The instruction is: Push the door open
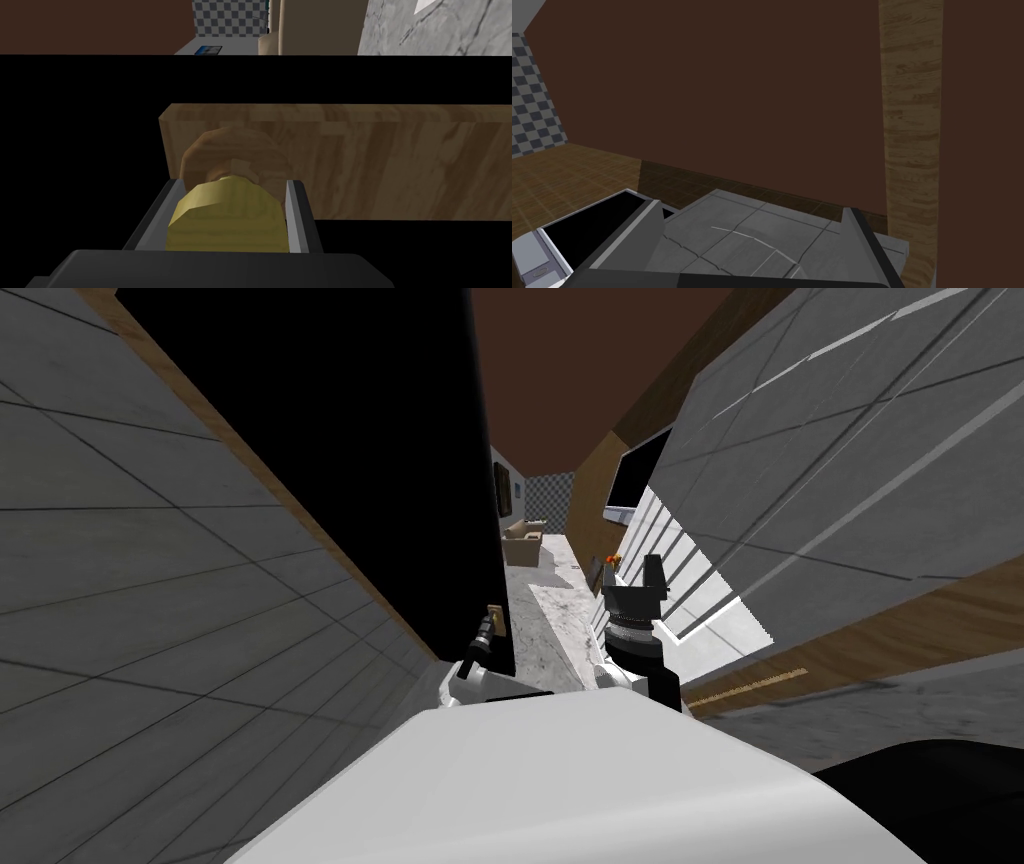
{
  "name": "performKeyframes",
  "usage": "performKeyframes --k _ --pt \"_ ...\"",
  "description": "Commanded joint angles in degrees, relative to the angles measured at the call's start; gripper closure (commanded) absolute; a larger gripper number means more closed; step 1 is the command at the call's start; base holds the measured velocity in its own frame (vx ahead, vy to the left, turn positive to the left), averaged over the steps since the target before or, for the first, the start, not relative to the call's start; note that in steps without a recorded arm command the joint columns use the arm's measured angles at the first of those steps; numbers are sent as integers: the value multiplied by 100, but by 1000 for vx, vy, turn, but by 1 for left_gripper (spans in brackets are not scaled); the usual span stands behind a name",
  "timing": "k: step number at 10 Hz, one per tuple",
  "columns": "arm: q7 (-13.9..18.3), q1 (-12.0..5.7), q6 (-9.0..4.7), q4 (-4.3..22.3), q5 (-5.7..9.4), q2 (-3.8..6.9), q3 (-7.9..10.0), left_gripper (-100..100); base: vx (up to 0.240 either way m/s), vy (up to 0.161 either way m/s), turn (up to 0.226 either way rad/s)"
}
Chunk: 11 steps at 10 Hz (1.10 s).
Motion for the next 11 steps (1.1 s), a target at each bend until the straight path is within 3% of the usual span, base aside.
performKeyframes --k 1,6,11 --pt "-51 -62 -68 9 8 1 187 100 189 -133 48" --pt "-139 -186 -68 172 35 -41 545 100 136 -131 65" --pt "-209 -284 -67 301 56 -83 831 100 96 -84 50"
